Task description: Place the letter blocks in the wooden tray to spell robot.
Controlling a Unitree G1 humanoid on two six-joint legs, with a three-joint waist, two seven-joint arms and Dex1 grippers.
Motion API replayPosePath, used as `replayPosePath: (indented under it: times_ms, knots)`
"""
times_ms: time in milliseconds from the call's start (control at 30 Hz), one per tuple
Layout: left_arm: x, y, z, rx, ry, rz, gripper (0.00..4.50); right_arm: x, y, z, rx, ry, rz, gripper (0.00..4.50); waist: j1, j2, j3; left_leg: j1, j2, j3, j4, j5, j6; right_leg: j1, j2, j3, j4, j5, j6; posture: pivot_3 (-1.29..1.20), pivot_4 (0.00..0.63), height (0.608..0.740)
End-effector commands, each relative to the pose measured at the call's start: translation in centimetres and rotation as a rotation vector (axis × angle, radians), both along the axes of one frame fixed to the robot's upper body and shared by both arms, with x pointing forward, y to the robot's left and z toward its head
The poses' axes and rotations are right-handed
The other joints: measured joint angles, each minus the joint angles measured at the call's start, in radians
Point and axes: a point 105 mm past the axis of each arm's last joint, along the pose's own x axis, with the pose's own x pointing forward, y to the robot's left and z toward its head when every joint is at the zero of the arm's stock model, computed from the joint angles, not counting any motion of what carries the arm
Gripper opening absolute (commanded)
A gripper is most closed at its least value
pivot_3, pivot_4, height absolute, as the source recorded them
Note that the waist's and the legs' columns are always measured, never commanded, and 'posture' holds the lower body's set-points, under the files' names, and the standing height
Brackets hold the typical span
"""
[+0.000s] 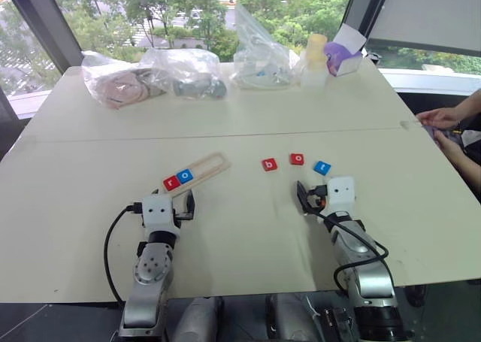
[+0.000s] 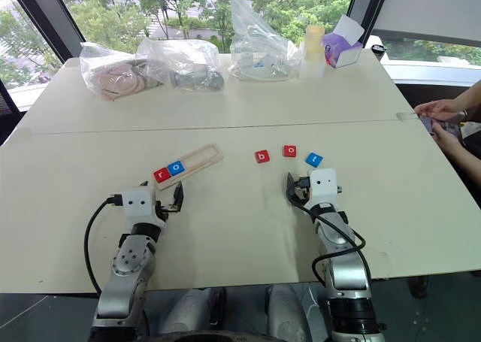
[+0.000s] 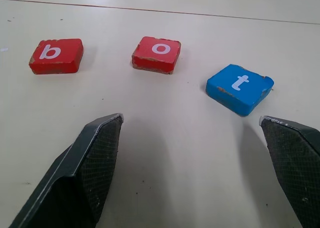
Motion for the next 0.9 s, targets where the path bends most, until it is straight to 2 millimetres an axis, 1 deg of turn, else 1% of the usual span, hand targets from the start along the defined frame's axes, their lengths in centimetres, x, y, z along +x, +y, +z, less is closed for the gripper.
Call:
replayPosePath:
  times_ms: [33, 167, 633, 900]
  knots:
    - [-0.29, -0.35, 0.09, 0.011, 0.001, -0.008, 4.5, -0.42, 0.09, -1.29, -0.004, 0.057, 0.01, 4.47, 0.0, 0.0, 0.0, 0.0, 0.0, 0.0, 0.0, 0.0, 0.0, 0.0, 0.0, 0.0, 0.0, 0.0, 0.0, 0.0, 0.15, 0.74]
    - [-0.39, -0.66, 0.54, -0.012, -0.021, -0.02, 4.5, -0.34, 0.03, -1.25, -0.006, 0.057, 0.01, 4.47, 0.0, 0.0, 0.0, -0.001, 0.0, 0.0, 0.0, 0.0, 0.0, 0.0, 0.0, 0.0, -0.002, 0.0, 0.0, 0.0, 0.15, 0.74]
    - [-0.42, -0.52, 0.86, 0.006, -0.02, -0.012, 4.5, -0.15, 0.29, -1.21, -0.005, 0.059, 0.02, 4.47, -0.001, 0.0, 0.0, -0.001, 0.0, 0.0, 0.0, 0.0, 0.0, 0.0, 0.0, -0.001, -0.003, 0.0, -0.001, 0.0, 0.15, 0.74]
    - [-0.35, -0.75, 1.01, 0.006, -0.018, -0.018, 4.5, -0.24, 0.02, -1.2, -0.006, 0.059, 0.014, 4.47, -0.001, 0.0, 0.0, -0.001, 0.0, 0.0, 0.0, 0.0, 0.0, 0.0, 0.0, -0.001, -0.003, 0.0, -0.001, 0.0, 0.15, 0.74]
